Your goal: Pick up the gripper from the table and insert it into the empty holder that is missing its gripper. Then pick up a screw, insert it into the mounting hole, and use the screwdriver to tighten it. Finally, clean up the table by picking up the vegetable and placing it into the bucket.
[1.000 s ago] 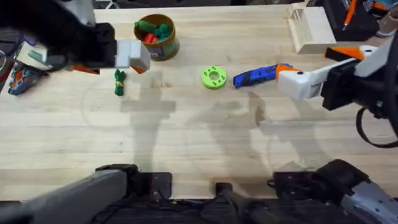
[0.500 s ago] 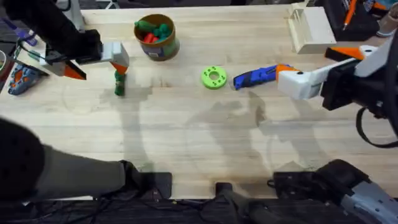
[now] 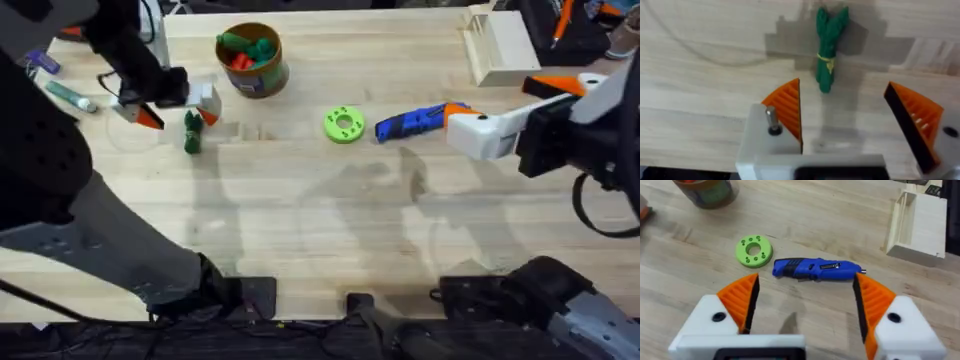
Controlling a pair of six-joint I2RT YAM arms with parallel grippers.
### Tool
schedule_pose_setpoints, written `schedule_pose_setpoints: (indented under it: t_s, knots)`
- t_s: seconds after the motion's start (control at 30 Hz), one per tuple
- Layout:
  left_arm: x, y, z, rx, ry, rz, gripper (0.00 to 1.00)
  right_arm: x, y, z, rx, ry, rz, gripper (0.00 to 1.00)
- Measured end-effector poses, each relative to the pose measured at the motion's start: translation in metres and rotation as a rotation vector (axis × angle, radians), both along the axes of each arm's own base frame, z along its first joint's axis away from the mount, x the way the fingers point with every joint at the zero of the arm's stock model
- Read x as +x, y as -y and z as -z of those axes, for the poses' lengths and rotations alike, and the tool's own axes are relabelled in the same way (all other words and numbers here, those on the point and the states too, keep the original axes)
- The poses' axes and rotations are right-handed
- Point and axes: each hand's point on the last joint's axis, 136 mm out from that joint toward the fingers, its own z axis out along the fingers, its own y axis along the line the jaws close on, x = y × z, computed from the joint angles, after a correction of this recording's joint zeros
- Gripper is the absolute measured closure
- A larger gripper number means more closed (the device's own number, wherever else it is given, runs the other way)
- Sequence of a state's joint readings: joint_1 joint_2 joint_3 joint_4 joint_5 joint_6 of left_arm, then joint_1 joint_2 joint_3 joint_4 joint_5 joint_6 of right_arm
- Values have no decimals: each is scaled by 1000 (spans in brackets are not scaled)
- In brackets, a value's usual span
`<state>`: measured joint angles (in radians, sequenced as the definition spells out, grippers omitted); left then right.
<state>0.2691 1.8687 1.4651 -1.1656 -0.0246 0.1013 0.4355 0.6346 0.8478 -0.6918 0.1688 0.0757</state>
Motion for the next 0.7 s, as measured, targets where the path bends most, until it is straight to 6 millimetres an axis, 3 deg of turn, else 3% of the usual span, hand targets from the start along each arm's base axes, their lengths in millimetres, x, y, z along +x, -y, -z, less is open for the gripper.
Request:
schedule_pose_setpoints:
  t_s: [0.23, 0.4, 0.53, 0.7]
  knots:
    - [9, -4, 29, 20, 50, 8, 15, 0, 0, 0, 0, 0, 0, 10]
    - [-8, -1, 50, -16, -7, 16, 14, 0, 0, 0, 0, 0, 0, 10]
    - [-6, -3, 50, -27, 8, 28, 4, 0, 0, 0, 0, 0, 1, 10]
    - [-5, -3, 49, -29, 14, 49, 73, 0, 0, 0, -2, 0, 2, 10]
